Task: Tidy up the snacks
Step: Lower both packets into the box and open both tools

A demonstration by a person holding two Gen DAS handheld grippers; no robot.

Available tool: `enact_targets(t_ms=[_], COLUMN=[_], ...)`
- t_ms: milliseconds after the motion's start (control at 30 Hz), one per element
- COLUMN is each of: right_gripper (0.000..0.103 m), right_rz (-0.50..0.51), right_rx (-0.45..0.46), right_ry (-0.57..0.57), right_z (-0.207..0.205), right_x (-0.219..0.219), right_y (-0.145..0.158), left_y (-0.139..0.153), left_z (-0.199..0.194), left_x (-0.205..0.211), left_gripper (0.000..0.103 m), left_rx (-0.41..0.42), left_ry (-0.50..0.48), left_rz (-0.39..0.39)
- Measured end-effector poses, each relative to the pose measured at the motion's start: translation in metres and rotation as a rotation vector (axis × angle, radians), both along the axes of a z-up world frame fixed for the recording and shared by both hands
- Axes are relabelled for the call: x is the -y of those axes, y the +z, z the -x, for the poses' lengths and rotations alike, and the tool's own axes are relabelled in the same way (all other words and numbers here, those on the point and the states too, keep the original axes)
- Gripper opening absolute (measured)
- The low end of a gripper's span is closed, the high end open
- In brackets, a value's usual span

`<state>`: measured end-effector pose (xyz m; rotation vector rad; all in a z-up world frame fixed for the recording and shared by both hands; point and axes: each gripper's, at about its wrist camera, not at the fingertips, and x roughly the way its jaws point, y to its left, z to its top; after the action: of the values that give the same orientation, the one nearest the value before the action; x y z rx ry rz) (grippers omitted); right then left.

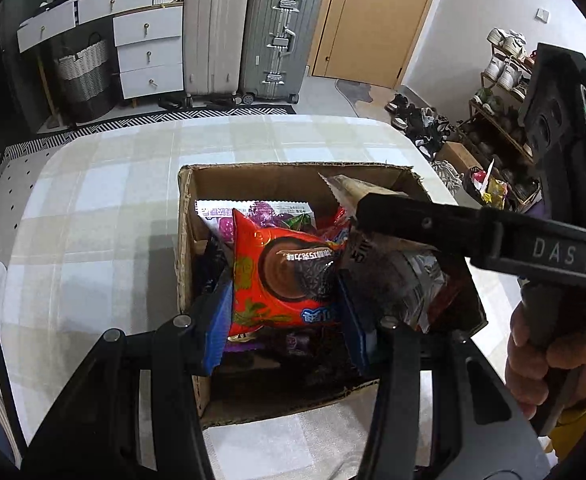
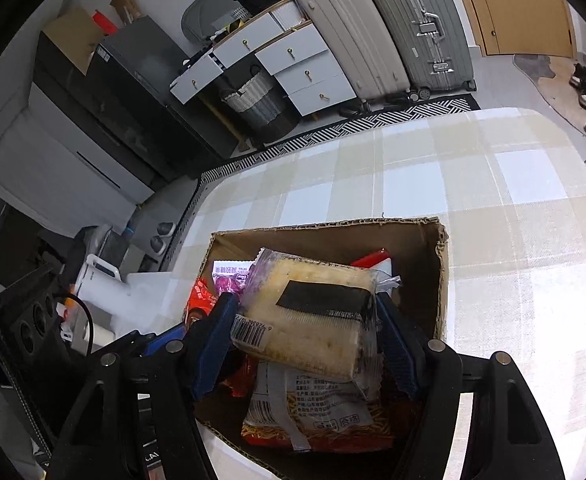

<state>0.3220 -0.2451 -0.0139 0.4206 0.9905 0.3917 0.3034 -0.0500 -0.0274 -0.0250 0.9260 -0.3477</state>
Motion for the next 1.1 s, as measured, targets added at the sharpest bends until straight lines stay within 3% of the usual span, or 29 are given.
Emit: enact_targets(t_ms=[533,833,1100], right_gripper=[0.069,0.07,0.073], right_rz=[0.063,0.129,0.143], right_rx=[-0.05,-0.043,-0.047], right_ry=[-0.01,-0.02,-0.026], right_z=[-0.008,-0.006,-0.003], right_x=[-0.01,-0.01,-0.01], right_y=[0.002,0.009,0.012], left_y=[-0.016,-0.008,0.001], left_z=[0.003,0.007,0.008], left_x=[-0.003,-0.001,-0.008], left_gripper=[0.045,0.046,0.053], left_rx=[-0.054,-0.023,-0.025], left_ry=[-0.028,-0.019,0.004], left_rz=[-0.005,-0.058,-0.047])
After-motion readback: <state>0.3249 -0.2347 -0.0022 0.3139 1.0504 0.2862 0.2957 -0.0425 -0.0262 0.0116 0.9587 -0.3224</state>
